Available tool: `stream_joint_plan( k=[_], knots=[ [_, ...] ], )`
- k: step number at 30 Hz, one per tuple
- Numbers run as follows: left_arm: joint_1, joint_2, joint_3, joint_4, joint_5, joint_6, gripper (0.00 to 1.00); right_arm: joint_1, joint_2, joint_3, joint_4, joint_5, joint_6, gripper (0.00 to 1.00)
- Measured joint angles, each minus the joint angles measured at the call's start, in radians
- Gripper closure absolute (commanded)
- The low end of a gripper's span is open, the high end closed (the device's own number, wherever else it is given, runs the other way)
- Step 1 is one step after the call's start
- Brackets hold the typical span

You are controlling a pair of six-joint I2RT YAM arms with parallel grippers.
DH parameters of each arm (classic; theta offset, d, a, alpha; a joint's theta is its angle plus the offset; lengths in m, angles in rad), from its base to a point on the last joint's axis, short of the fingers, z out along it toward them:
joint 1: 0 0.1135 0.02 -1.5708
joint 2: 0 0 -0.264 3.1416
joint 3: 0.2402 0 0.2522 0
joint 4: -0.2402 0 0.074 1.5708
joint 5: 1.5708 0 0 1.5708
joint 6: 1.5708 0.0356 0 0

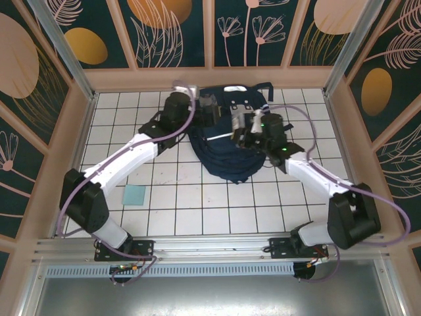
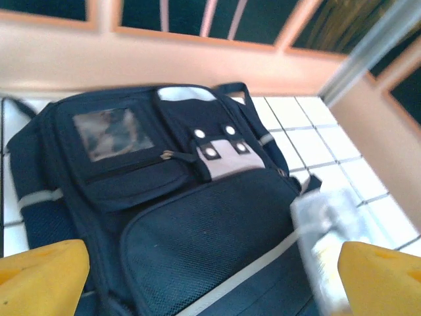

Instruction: Pack books, pencil case, and school supplies into a backpack

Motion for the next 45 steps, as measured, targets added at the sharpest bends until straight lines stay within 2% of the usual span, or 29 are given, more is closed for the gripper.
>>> stream_joint_plan(
  k=[6, 13, 17, 23, 25, 28, 32, 38, 45],
  knots=[
    [-0.087, 0.143, 0.074, -0.056, -0.008, 0.207, 0.05, -0.205, -0.122, -0.089, -0.093, 0.077, 0.043, 0.89],
    [-0.169, 0.294, 0.130, -0.122, -0.012, 0.362, 0.07, -0.361, -0.249, -0.181, -0.144, 0.081, 0.070, 0.89],
    [-0.203, 0.369, 0.183, -0.151, -0.015, 0.407, 0.07, -0.409, -0.296, -0.224, -0.137, 0.061, 0.089, 0.90],
    [-0.200, 0.409, 0.198, -0.163, -0.035, 0.438, 0.07, -0.419, -0.299, -0.275, -0.134, 0.021, 0.108, 0.90],
    [-0.200, 0.418, 0.199, -0.163, -0.066, 0.447, 0.16, -0.419, -0.299, -0.284, -0.126, 0.011, 0.117, 0.90],
    [-0.200, 0.450, 0.214, -0.163, -0.138, 0.457, 0.34, -0.419, -0.299, -0.290, -0.111, -0.003, 0.127, 0.90],
    [-0.212, 0.474, 0.222, -0.163, -0.180, 0.465, 0.71, -0.419, -0.299, -0.290, -0.093, -0.021, 0.134, 0.91],
    [-0.204, 0.473, 0.245, -0.175, -0.158, 0.439, 1.00, -0.418, -0.296, -0.322, -0.035, -0.085, 0.156, 0.92],
    [-0.192, 0.471, 0.402, -0.278, -0.080, 0.376, 1.00, -0.341, -0.235, -0.329, 0.030, -0.135, 0.179, 0.92]
  ],
)
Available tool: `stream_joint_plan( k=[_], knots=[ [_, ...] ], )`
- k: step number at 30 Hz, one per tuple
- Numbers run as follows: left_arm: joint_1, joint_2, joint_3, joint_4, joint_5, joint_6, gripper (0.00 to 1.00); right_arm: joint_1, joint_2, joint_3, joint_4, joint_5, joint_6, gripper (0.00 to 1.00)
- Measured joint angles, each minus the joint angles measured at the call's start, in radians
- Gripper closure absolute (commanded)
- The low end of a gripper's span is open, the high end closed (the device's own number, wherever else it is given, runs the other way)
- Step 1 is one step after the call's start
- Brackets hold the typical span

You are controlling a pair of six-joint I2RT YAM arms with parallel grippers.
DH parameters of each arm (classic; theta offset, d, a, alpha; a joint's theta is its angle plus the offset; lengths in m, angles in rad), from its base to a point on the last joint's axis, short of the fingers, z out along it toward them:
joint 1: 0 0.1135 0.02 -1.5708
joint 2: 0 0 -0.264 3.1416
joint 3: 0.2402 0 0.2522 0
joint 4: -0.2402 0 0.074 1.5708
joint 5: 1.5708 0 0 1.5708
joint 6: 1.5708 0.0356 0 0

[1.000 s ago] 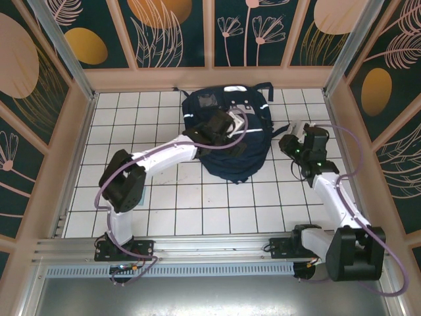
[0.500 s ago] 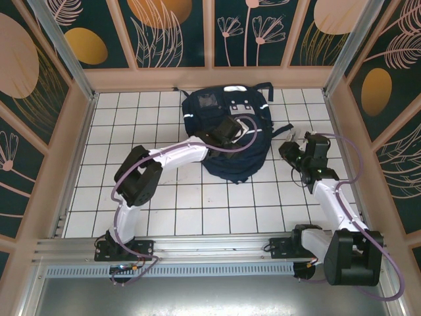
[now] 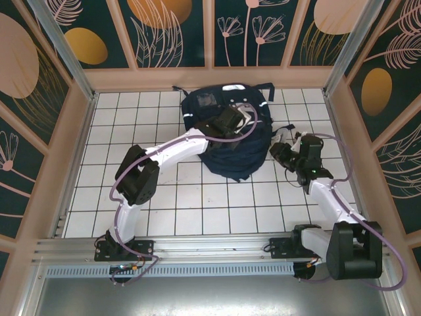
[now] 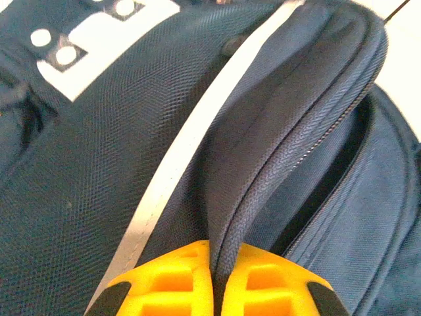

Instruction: Pack books, pencil case, and school supplies into a backpack

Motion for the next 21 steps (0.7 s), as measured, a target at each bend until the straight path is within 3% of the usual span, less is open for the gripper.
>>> stream_joint_plan(
  k=[9, 14, 21],
  knots=[
    [0.029, 0.000, 0.113, -0.095, 0.138, -0.111, 1.00, 0.130, 0.147, 0.001, 0.204, -0.083, 0.120, 0.92],
    [0.031, 0.000, 0.115, -0.105, 0.203, -0.161, 1.00, 0.166, 0.317, 0.057, 0.336, -0.090, 0.221, 0.92],
    [0.040, 0.000, 0.115, -0.091, 0.211, -0.216, 1.00, 0.249, 0.552, 0.257, 0.414, 0.062, 0.354, 0.88]
  ],
)
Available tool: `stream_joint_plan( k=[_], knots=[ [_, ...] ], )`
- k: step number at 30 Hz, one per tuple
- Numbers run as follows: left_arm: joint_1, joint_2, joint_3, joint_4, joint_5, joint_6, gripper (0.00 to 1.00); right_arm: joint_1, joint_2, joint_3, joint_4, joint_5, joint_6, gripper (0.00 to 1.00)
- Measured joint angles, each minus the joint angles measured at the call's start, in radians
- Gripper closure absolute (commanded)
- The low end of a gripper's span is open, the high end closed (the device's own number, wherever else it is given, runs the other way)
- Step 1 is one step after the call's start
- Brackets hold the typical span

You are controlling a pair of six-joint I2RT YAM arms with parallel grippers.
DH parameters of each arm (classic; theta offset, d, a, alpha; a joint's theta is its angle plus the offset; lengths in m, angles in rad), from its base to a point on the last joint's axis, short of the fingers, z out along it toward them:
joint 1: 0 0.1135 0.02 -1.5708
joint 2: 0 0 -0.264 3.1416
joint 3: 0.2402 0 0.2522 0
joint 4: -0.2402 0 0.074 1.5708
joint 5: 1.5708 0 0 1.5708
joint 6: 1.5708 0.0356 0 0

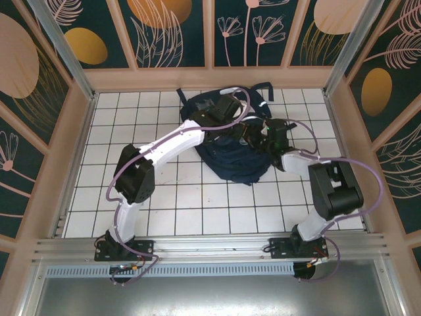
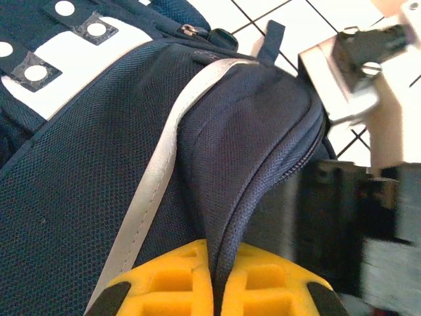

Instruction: Pack books, pencil case, and school supplies into a backpack

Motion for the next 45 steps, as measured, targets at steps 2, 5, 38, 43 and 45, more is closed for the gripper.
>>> stream_joint_plan(
  k=[2, 5, 38, 43, 45],
  knots=[
    [0.010, 0.000, 0.000, 0.008, -0.017, -0.012, 1.00, 0.027, 0.063, 0.060, 0.010, 0.042, 0.031, 0.82],
    [0.027, 0.000, 0.000, 0.004, -0.058, -0.023, 1.00, 0.050, 0.132, 0.109, 0.050, 0.050, 0.066, 0.68],
    [0.108, -0.043, -0.087, 0.138, 0.125, -0.205, 1.00, 0.082, 0.117, 0.169, -0.116, 0.055, -0.125, 0.75],
    [0.108, -0.057, -0.131, 0.177, 0.116, -0.204, 0.65, 0.083, -0.061, 0.066, -0.234, 0.060, -0.208, 0.56],
    [0.108, -0.071, -0.151, 0.196, 0.105, -0.209, 0.40, 0.083, -0.141, 0.045, -0.305, 0.084, -0.245, 0.43]
  ],
)
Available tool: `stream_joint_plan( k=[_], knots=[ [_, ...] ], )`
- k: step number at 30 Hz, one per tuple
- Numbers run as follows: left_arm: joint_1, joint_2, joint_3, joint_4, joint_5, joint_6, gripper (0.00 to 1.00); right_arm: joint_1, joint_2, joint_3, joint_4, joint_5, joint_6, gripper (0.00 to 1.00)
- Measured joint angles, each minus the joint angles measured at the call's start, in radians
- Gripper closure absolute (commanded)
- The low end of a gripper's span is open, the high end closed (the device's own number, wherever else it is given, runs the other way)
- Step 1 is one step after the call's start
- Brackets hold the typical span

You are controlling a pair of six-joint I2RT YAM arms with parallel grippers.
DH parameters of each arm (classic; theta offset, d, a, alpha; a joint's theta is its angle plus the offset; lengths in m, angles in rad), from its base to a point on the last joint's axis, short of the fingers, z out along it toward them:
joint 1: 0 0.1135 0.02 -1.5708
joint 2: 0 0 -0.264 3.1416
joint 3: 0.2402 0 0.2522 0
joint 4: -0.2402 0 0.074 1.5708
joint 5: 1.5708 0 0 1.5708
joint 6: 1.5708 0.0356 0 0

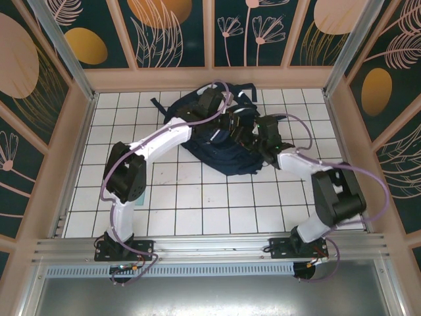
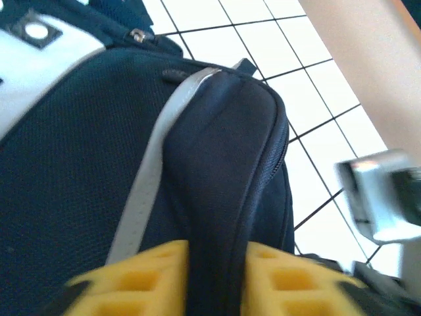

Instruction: Pack books, pencil case, and school supplies into a backpack

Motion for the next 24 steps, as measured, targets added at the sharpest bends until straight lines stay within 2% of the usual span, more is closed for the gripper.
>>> stream_joint_plan(
  k=[2, 3, 5, 8, 15, 24],
  knots=[
    [-0.001, -0.026, -0.030, 0.018, -0.022, -0.007, 0.04, 0.000, -0.071, -0.006, -0.072, 0.037, -0.039, 0.31],
    [-0.001, -0.045, -0.050, 0.023, -0.039, -0.010, 0.01, 0.000, -0.100, -0.007, -0.103, 0.061, -0.059, 0.24],
    [0.001, -0.084, -0.091, 0.026, -0.073, -0.021, 0.01, 0.000, -0.149, -0.007, -0.162, 0.119, -0.092, 0.02],
    [0.003, -0.163, -0.174, 0.030, -0.139, -0.036, 0.01, -0.003, -0.201, -0.008, -0.227, 0.200, -0.135, 0.01],
    [0.037, -0.397, -0.439, 0.004, -0.312, -0.091, 0.01, -0.049, -0.242, -0.008, -0.253, 0.258, -0.185, 0.01],
    [0.253, -0.683, -0.816, -0.100, -0.461, -0.278, 0.01, -0.050, -0.241, -0.074, -0.199, 0.232, -0.178, 0.01]
  ],
)
